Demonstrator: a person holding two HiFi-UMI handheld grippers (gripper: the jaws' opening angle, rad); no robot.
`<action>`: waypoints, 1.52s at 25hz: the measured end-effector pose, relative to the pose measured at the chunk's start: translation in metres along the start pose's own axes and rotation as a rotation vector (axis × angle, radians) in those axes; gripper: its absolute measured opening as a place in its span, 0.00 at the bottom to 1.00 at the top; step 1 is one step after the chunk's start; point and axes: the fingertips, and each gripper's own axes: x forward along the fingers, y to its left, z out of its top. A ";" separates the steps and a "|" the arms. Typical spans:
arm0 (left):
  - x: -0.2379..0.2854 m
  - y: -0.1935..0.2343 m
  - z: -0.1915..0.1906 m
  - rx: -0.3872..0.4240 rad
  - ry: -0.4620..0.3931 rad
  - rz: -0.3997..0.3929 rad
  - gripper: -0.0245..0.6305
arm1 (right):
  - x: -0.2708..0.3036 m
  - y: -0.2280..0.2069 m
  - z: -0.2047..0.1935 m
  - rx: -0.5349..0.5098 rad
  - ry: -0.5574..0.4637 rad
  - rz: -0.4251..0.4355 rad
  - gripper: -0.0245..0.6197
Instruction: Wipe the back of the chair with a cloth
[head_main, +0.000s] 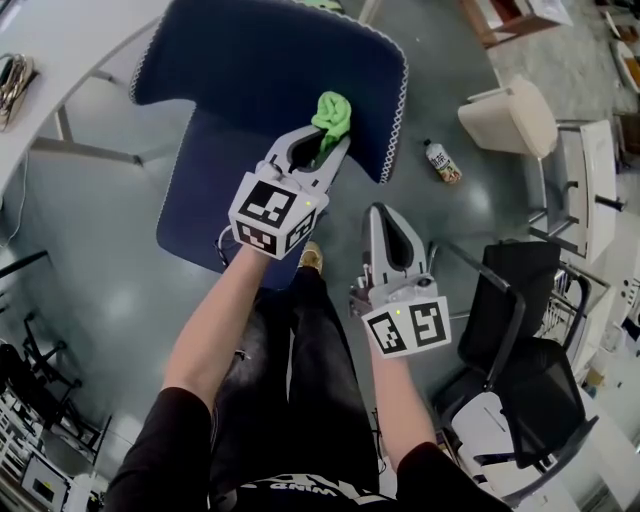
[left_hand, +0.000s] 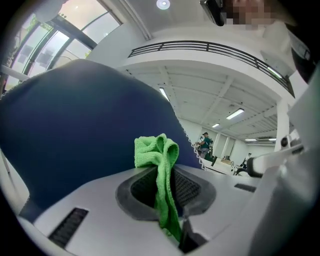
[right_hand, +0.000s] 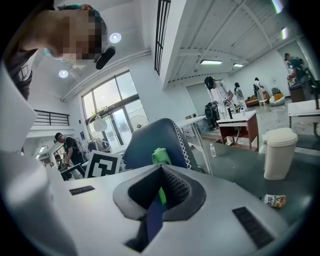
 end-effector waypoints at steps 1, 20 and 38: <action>-0.003 0.001 0.001 -0.007 -0.005 -0.004 0.12 | -0.001 0.001 0.000 -0.001 0.001 0.002 0.02; -0.178 0.181 0.022 -0.013 -0.134 0.554 0.12 | 0.037 0.046 -0.018 -0.031 0.058 0.132 0.02; -0.160 0.263 -0.010 -0.070 -0.090 0.680 0.12 | 0.067 0.051 -0.014 -0.038 0.080 0.140 0.02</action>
